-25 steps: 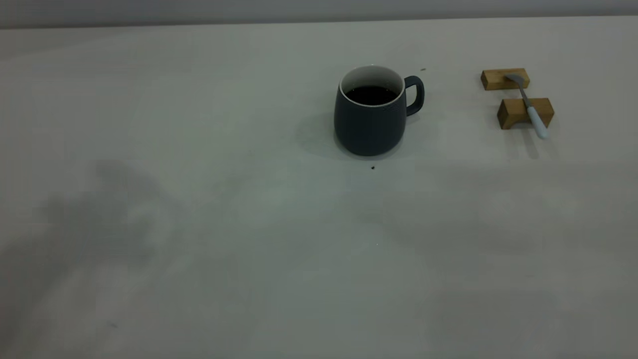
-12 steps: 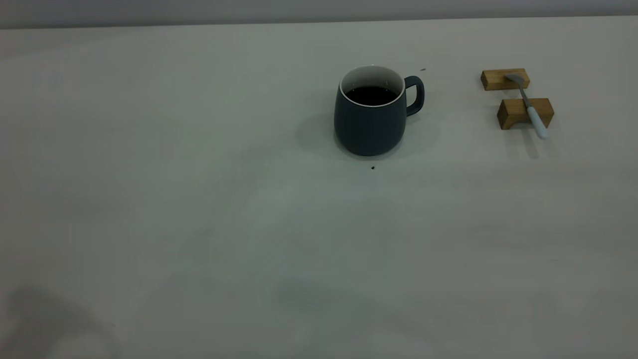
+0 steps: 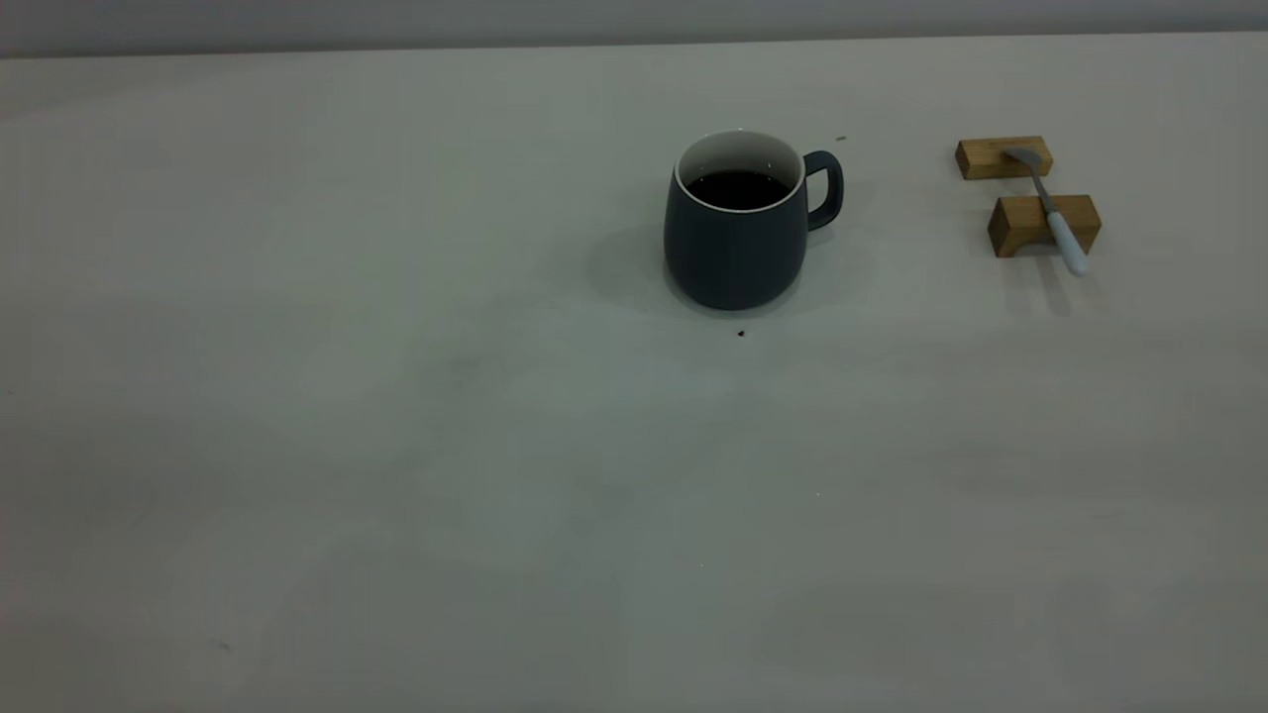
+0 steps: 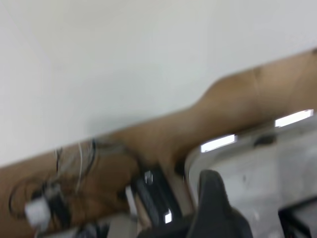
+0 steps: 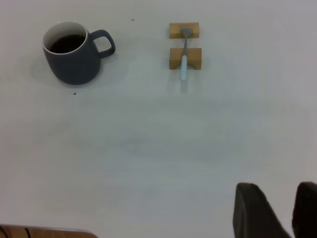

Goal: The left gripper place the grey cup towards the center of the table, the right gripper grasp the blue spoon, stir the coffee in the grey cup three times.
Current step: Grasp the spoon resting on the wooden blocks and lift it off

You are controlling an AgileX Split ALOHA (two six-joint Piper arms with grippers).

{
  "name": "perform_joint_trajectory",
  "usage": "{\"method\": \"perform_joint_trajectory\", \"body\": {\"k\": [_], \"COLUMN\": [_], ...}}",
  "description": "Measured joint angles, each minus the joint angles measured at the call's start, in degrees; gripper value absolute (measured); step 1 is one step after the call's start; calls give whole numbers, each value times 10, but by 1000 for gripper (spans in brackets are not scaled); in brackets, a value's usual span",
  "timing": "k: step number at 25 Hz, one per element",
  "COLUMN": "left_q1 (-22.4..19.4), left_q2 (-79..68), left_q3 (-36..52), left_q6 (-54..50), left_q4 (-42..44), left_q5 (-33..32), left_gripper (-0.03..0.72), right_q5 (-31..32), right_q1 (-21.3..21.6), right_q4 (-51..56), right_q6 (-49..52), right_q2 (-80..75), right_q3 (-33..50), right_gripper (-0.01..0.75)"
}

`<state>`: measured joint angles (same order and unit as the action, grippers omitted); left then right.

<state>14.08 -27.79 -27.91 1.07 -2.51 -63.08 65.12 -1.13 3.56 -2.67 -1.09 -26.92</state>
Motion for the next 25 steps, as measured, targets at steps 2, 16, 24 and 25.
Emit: {"method": "perform_joint_trajectory", "body": {"k": [2, 16, 24, 25], "left_q1": [0, -168, -170, -170], "left_q2": [44, 256, 289, 289], "left_q3": [0, 0, 0, 0], "left_q6": [0, 0, 0, 0], "left_q4": [-3, -7, -7, -7], "left_q5": [-1, -9, -17, -17], "left_gripper": [585, 585, 585, 585], "right_q5": [0, 0, 0, 0], "right_q1": [0, 0, 0, 0], "right_q4": [0, 0, 0, 0], "right_q6": [0, 0, 0, 0], "right_q2": [0, 0, 0, 0], "right_q3": [0, 0, 0, 0], "right_gripper": [240, 240, 240, 240]}}
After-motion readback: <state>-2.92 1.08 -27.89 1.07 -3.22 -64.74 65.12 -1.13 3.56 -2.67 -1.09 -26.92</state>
